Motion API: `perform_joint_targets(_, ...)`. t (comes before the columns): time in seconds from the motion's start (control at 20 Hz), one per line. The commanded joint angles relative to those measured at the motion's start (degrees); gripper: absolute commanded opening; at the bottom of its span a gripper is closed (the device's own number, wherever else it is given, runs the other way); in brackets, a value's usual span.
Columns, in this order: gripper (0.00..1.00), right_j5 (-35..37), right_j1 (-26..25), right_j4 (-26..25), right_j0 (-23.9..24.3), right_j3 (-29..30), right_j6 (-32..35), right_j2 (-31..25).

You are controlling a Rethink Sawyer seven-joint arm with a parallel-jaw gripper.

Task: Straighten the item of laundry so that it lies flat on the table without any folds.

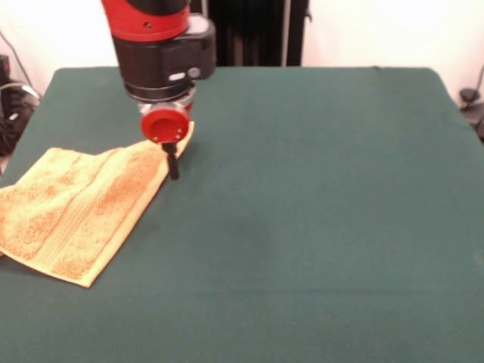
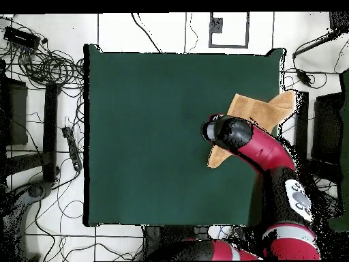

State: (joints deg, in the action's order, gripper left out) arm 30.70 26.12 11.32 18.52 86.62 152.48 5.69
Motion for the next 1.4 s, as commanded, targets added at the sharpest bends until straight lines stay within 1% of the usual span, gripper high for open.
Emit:
perform_joint_targets(0.05,1.00,3.1,0.3,9.3,-1.7,11.1,16.3,-4.1)
perform_joint_targets(0.2,1.00,4.7,-0.1,10.4,-1.7,13.0,13.5,-3.7)
perform_joint_targets(0.3,1.00,4.4,0.0,10.7,-0.4,14.9,10.2,-4.9)
perform_joint_targets(0.5,1.00,-0.7,-0.6,8.7,2.8,17.3,3.2,-7.3)
perform_joint_targets(0.55,1.00,-1.4,-0.9,7.9,3.1,17.2,2.4,-7.4)
perform_joint_targets(0.75,1.00,-1.5,-2.0,6.2,2.2,15.5,2.6,-5.9)
perform_joint_targets(0.8,1.00,-3.0,-2.4,5.1,2.7,15.2,1.1,-6.4)
perform_joint_targets(0.85,1.00,-4.7,-3.0,4.0,4.3,15.1,-1.5,-7.9)
perform_joint_targets(0.95,1.00,-5.8,-4.1,1.8,5.8,13.8,-4.6,-8.8)
perform_joint_targets(1.05,1.00,-5.6,-4.3,1.4,5.5,13.4,-3.3,-8.2)
perform_joint_targets(1.2,1.00,-8.1,-5.1,2.5,6.2,14.3,-0.3,-9.8)
perform_joint_targets(1.3,1.00,-8.8,-6.7,1.5,5.1,12.8,0.6,-8.5)
perform_joint_targets(1.4,1.00,-11.5,-8.3,1.6,5.8,12.7,0.9,-9.6)
